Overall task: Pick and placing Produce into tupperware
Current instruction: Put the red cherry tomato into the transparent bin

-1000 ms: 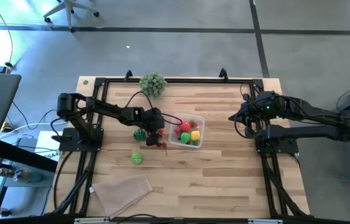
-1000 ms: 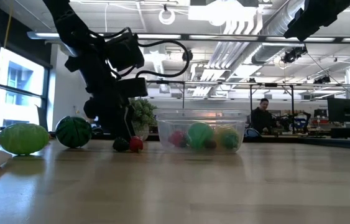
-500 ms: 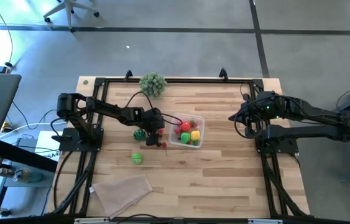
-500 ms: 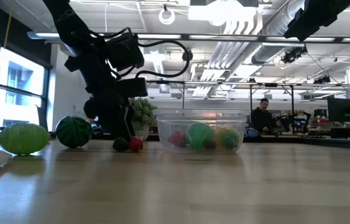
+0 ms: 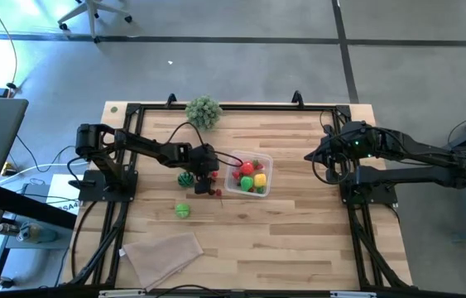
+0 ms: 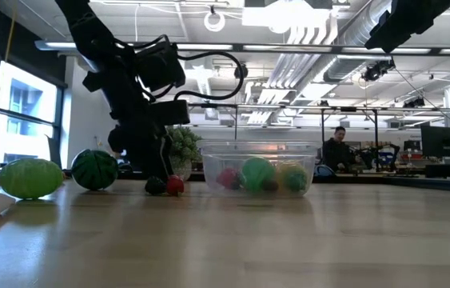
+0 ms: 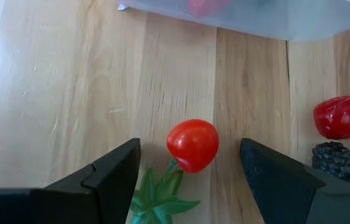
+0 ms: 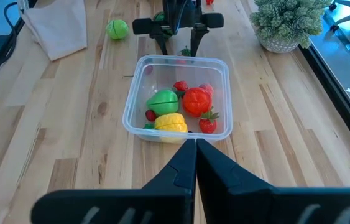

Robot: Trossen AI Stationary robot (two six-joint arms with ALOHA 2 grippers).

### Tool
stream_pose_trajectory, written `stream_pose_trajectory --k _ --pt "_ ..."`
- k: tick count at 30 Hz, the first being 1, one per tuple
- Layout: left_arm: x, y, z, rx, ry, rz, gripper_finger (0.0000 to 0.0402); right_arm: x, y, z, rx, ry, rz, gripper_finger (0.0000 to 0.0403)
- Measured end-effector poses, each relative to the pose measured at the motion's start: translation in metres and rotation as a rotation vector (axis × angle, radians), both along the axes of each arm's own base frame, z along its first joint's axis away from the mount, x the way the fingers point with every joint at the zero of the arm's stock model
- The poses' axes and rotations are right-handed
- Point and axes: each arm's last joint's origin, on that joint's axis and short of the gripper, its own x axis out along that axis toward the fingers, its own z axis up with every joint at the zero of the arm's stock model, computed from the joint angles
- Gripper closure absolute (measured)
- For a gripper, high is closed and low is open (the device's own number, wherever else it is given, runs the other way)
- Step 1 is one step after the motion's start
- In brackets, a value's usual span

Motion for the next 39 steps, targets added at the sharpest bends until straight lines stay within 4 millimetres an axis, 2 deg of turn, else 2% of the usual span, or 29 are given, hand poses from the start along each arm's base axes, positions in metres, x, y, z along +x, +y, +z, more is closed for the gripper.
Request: stream_pose_trajectory --k 4,13,24,39 --pt "0.0002 0.0001 0.0001 0.003 -0.002 0.002 0.0155 -0.0001 0.0 0.0 0.0 0.0 0.0 0.0401" --pt "0.0017 0.0009 0.0011 0.011 -0.02 0.011 0.0234 -0.0001 0.0 0.0 0.0 0.0 0.0 0.0401" --pt "0.0017 0.0008 0.0011 0.002 -0.023 0.019 0.0296 0.0 0.0 0.0 0.0 0.0 0.0 0.0401" --pt "0.0019 0.0013 0.0013 0.016 -0.022 0.022 0.0295 0.0 0.0 0.0 0.0 0.0 0.0 0.0401"
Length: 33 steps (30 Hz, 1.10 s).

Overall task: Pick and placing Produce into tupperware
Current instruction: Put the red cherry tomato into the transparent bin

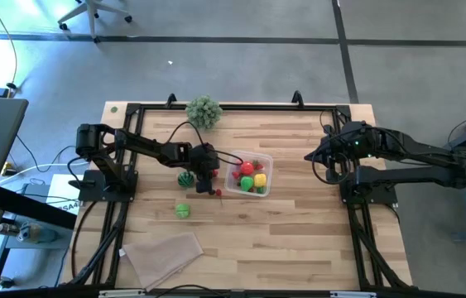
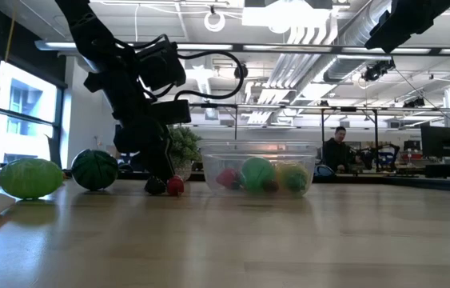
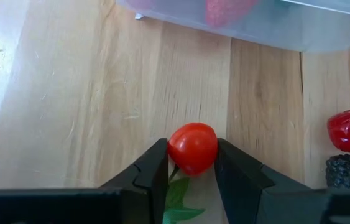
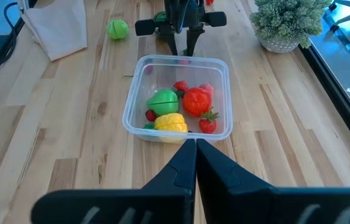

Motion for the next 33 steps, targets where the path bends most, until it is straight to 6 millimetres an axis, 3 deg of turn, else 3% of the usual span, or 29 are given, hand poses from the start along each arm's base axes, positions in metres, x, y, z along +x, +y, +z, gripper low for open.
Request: stream_pose_trajectory --k 9,20,27,33 --pt "0.0 0.0 0.01 0.023 -0.043 0.004 0.0292 0.0 0.0 0.0 0.0 0.0 0.0 0.0401" --pt "-0.006 -0.001 0.068 0.113 -0.24 0.024 0.0291 0.0 0.0 0.0 0.0 0.0 0.0 0.0401" --pt "0.02 -0.017 0.105 0.159 -0.321 -0.068 0.0291 0.0 0.0 0.0 0.0 0.0 -0.001 0.0401" --pt "0.044 -0.028 0.105 0.164 -0.202 -0.113 0.0291 0.0 0.0 0.0 0.0 -0.001 0.0 0.0401"
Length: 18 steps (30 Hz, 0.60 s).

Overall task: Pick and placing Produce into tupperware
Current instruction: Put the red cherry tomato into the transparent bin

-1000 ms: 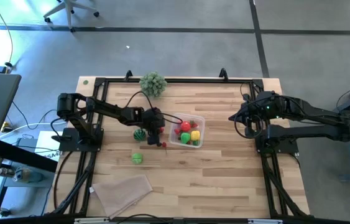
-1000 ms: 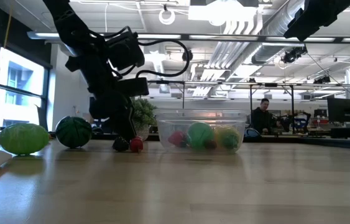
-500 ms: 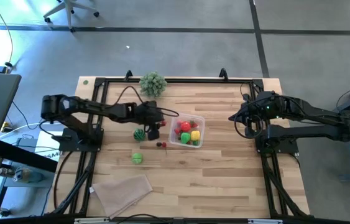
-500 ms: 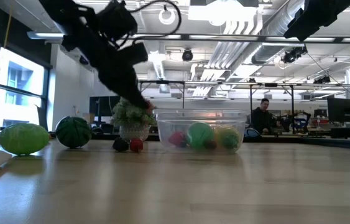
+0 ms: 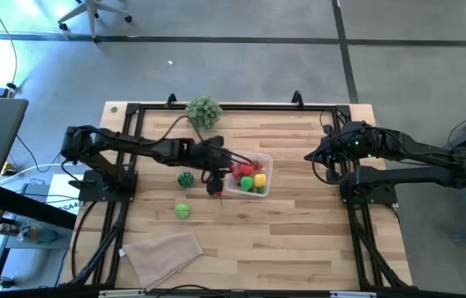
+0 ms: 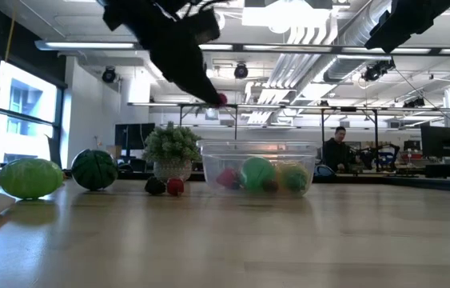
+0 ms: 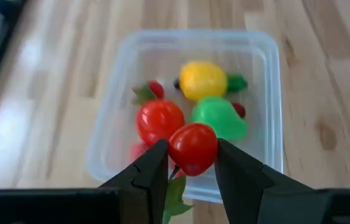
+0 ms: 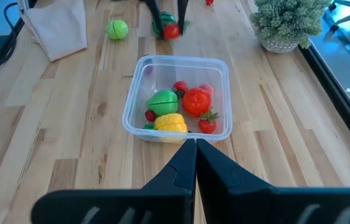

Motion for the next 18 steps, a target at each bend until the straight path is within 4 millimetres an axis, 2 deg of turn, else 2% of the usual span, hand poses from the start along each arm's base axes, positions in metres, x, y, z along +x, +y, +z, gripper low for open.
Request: stream_pose_trajectory --k 9,13,18 --pt "0.046 0.007 -0.03 -0.046 0.223 -0.011 0.0291 0.0 0.0 0.0 0.0 -0.001 0.0 0.0401" --pt "0.063 0.01 -0.033 -0.057 0.286 -0.012 0.0291 0.0 0.0 0.0 0.0 -0.002 0.0 0.0401" --pt "0.074 0.011 -0.04 -0.077 0.379 -0.014 0.0291 0.0 0.0 0.0 0.001 0.002 0.001 0.0401"
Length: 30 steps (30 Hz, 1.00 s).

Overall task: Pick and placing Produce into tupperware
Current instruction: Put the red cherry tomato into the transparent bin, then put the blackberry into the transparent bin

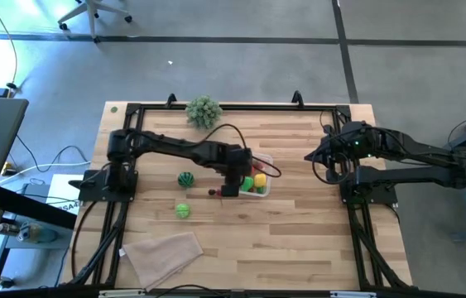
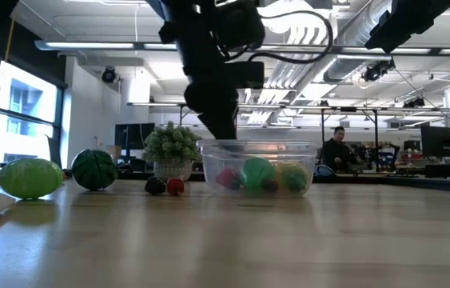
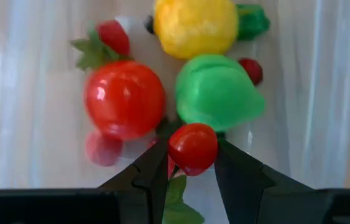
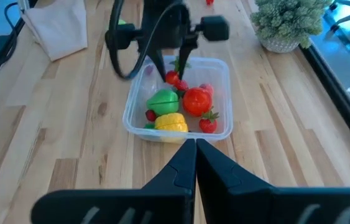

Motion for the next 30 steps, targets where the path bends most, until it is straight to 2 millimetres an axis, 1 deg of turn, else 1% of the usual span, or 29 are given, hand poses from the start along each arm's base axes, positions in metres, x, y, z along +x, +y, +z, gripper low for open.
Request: stream_pose_trajectory --k 3,5,7,10,20,30 --pt "0.0077 0.0011 -0.0015 -0.01 0.009 -0.004 0.0291 0.0005 -0.0002 -0.0004 0.0 0.004 -0.001 0.0401" --pt "0.0062 0.0007 -0.0028 -0.019 0.043 -0.005 0.0291 0.0012 -0.0002 -0.0002 0.0 0.001 0.0 0.0401" --pt "0.0101 0.0014 -0.0033 -0.015 0.021 -0.006 0.0291 0.0014 -0.0003 -0.0005 0.0 0.004 -0.001 0.0401" --pt "0.0076 0.0008 -0.0053 -0.025 0.05 -0.007 0.0291 0.0017 -0.0003 -0.0006 0.0 0.005 -0.001 0.0401" --pt "0.0068 0.0006 -0.006 -0.027 0.06 -0.008 0.0287 0.0022 -0.0004 -0.0009 0.001 0.008 0.0 0.0401" --pt "0.0066 0.0011 -0.0059 -0.01 0.062 0.0 0.0225 0.0022 -0.0004 -0.0009 0.001 0.008 0.0 0.0401"
